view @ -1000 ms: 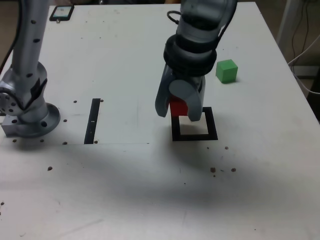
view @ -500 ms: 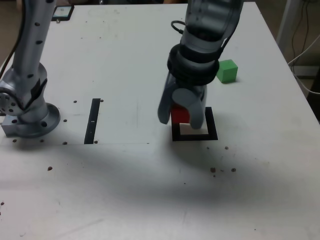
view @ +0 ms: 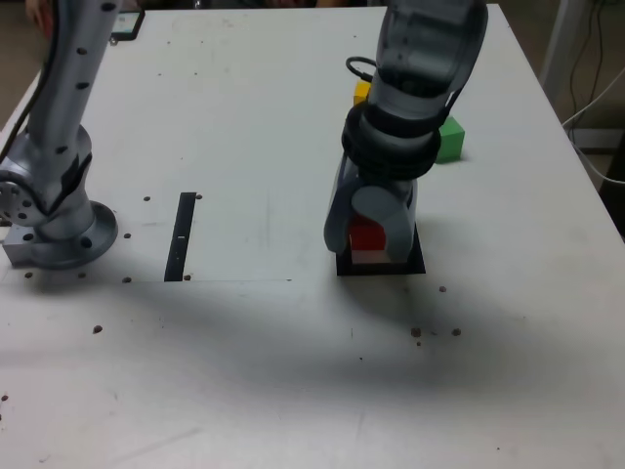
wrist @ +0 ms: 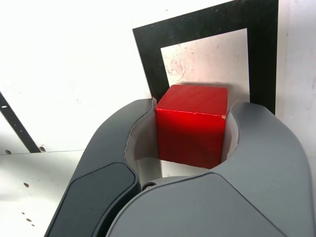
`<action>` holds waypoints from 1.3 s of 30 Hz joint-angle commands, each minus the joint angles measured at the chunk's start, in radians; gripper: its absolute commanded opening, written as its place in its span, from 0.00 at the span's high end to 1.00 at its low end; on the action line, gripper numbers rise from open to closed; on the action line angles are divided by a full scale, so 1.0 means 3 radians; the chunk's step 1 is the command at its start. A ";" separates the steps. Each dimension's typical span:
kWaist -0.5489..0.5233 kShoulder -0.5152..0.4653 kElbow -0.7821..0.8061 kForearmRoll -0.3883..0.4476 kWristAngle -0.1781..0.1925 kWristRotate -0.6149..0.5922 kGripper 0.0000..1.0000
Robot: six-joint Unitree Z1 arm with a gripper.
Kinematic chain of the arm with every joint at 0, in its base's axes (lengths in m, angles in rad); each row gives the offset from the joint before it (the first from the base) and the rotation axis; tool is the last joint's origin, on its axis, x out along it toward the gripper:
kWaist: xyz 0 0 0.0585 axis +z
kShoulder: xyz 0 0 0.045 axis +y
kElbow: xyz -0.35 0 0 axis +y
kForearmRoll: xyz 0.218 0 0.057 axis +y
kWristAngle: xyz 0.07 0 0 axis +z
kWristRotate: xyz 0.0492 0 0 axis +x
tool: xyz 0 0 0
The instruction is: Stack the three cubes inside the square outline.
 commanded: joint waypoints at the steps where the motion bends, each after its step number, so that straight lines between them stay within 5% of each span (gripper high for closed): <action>1: 0.0006 0.0038 -0.0014 -0.0028 -0.0004 -0.0006 0.75; 30: 0.0040 0.0053 0.0006 0.0112 0.0081 0.0050 0.05; 39: 0.0111 -0.0318 -0.0041 0.0375 0.0301 0.0019 0.01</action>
